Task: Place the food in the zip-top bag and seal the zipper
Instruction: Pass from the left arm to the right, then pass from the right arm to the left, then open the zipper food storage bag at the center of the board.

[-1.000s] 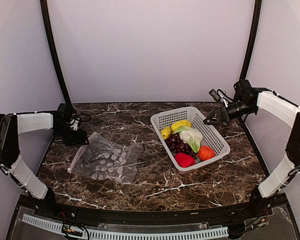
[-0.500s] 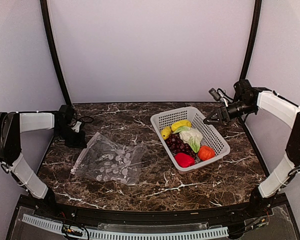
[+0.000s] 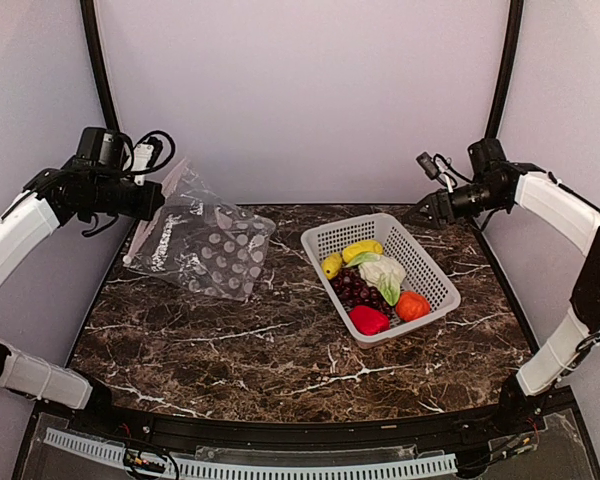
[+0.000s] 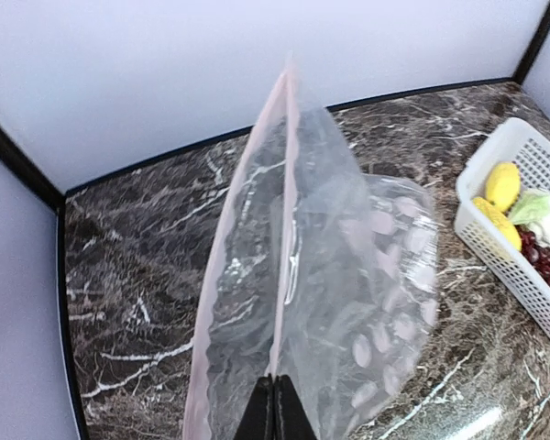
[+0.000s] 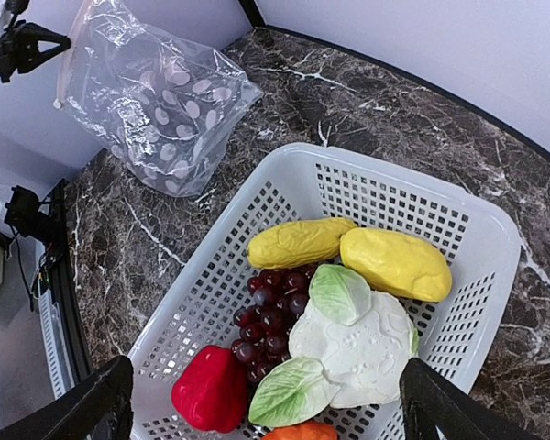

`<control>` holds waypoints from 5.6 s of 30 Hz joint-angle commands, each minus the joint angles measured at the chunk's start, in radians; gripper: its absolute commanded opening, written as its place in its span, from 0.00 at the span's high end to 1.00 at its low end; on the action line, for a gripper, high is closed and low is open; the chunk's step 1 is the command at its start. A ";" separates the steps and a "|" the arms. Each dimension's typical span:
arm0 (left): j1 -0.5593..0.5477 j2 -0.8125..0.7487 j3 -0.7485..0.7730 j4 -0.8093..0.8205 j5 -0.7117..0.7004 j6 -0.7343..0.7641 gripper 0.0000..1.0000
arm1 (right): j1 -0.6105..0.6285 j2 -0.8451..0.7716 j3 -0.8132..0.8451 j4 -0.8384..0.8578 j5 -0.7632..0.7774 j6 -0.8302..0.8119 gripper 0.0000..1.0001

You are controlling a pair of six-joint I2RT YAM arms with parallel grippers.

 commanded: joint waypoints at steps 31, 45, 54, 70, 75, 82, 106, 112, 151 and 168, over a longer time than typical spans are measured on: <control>-0.668 0.294 -0.112 0.847 -0.310 -0.243 0.99 | 0.238 0.147 0.156 0.138 -0.165 0.288 0.18; -0.667 0.389 -0.181 1.076 -0.282 -0.339 0.99 | 0.344 0.289 0.339 0.189 -0.120 0.451 0.34; -0.667 0.444 -0.157 1.096 -0.251 -0.337 0.99 | 0.396 0.365 0.474 0.155 0.002 0.463 0.33; -0.668 0.483 -0.129 1.116 -0.285 -0.354 0.99 | 0.460 0.460 0.594 0.077 0.251 0.454 0.67; -0.674 0.469 -0.124 1.091 -0.300 -0.348 0.77 | 0.459 0.469 0.596 0.078 0.252 0.463 0.90; -0.710 0.339 -0.201 0.990 -0.373 -0.362 0.59 | 0.459 0.470 0.588 0.101 0.188 0.486 1.00; -0.731 0.471 -0.049 0.610 -0.674 -0.395 0.37 | 0.459 0.473 0.584 0.119 0.142 0.543 1.00; -0.731 0.549 0.024 0.515 -0.817 -0.400 0.38 | 0.459 0.466 0.554 0.144 0.074 0.627 1.00; -0.468 0.044 -0.042 -0.018 -0.656 -0.103 0.99 | 0.252 0.235 0.349 0.208 -0.037 0.317 0.01; -0.484 0.285 -0.270 0.810 -0.181 -0.572 0.99 | 0.433 0.453 0.468 0.195 0.015 0.505 0.27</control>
